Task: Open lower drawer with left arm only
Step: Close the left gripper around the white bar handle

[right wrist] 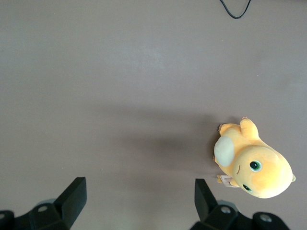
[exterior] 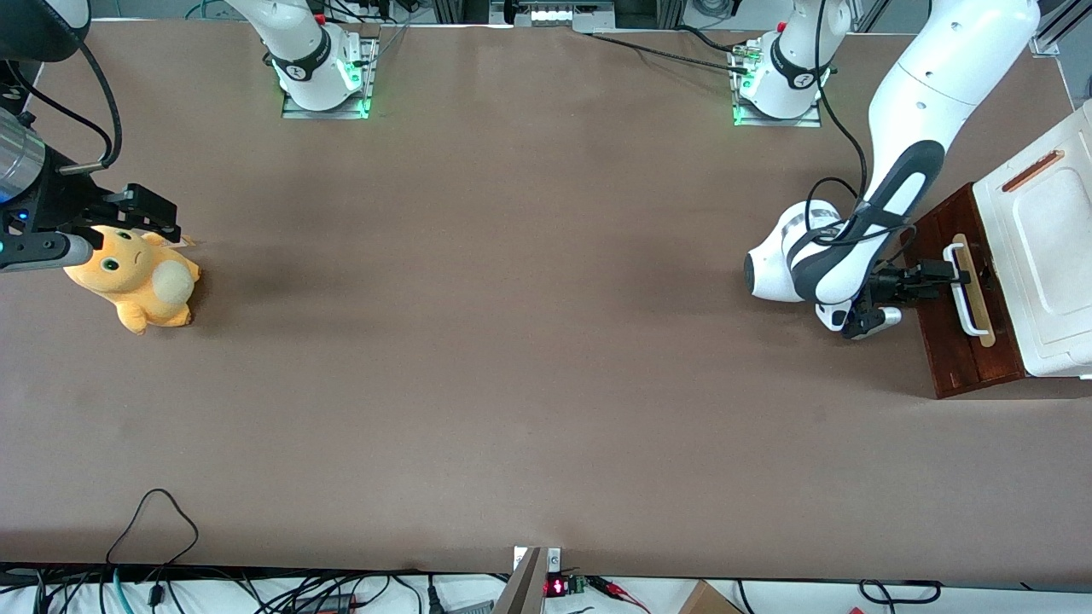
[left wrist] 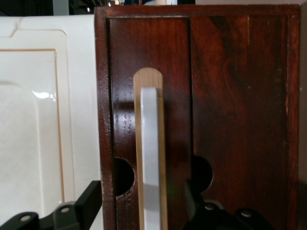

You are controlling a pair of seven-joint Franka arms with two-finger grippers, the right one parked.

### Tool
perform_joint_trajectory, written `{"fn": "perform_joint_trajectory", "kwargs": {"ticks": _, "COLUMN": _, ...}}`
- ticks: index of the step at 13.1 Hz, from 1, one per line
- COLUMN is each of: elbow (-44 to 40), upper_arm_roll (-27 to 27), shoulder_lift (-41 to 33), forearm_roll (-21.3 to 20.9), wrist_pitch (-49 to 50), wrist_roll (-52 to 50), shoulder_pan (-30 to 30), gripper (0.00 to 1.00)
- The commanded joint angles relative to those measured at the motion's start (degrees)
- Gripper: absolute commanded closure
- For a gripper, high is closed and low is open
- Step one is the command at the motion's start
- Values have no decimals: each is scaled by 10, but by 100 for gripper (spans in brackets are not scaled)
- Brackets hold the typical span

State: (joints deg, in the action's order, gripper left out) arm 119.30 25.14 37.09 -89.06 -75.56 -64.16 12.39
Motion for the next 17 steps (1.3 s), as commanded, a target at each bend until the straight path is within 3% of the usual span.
{"fn": "perform_joint_trajectory", "kwargs": {"ticks": 1, "elbow": -8, "upper_arm_roll": 3, "shoulder_lift": 10, "forearm_roll": -29, "wrist_pitch": -20, "wrist_roll": -6, "shoulder_pan": 21, "gripper": 24}}
{"fn": "perform_joint_trajectory", "kwargs": {"ticks": 3, "elbow": -7, "upper_arm_roll": 3, "shoulder_lift": 8, "forearm_roll": -30, "wrist_pitch": -18, "wrist_roll": -9, "shoulder_pan": 22, "gripper": 25}}
{"fn": "perform_joint_trajectory", "kwargs": {"ticks": 8, "elbow": 0, "upper_arm_roll": 3, "shoulder_lift": 2, "forearm_roll": -30, "wrist_pitch": -17, "wrist_roll": -9, "shoulder_pan": 22, "gripper": 47}}
{"fn": "perform_joint_trajectory", "kwargs": {"ticks": 17, "elbow": 19, "upper_arm_roll": 3, "shoulder_lift": -3, "forearm_roll": -29, "wrist_pitch": -11, "wrist_roll": -15, "shoulder_pan": 28, "gripper": 54}}
